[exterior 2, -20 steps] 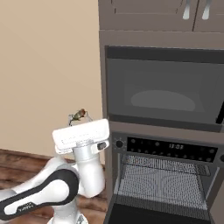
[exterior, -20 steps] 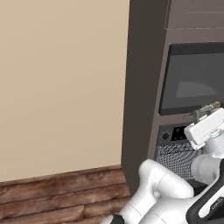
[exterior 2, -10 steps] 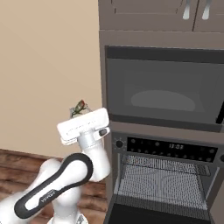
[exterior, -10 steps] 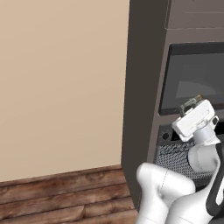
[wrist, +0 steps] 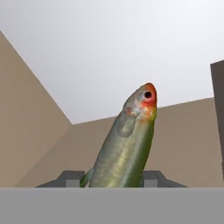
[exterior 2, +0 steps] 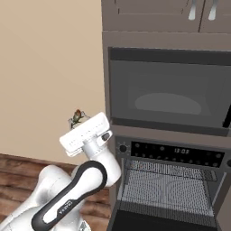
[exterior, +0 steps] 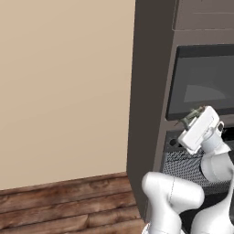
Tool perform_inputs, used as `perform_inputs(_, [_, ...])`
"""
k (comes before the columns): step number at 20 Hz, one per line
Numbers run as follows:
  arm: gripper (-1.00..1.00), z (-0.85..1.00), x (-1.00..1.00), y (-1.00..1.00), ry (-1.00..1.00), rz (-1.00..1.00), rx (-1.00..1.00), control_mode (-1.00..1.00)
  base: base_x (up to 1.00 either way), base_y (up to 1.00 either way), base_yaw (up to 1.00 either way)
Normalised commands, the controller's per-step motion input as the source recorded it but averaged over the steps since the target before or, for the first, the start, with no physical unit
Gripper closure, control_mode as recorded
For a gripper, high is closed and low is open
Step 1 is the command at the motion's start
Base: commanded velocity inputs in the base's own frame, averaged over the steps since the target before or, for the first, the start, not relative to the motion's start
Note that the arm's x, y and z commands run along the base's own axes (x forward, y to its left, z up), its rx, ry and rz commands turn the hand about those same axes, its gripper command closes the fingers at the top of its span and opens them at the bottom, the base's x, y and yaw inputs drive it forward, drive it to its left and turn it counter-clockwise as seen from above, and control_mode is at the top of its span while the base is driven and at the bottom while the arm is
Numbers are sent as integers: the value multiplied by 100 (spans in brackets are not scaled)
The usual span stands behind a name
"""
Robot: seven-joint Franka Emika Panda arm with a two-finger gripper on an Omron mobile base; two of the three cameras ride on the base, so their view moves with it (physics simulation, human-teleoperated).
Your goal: Take the fish from the oven and place it on the plate on the counter.
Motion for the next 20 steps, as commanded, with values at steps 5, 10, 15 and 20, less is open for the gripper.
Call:
perform_inputs(5, [100,-1,21,55,0,0,0,-100,0,0,0])
perform_inputs(10, [100,0,18,52,0,0,0,-100,0,0,0])
perform_inputs(15, [100,-4,0,57,-4,0,0,-100,0,0,0])
perform_inputs(20, [100,-2,-12,44,-4,0,0,100,-20,5,0])
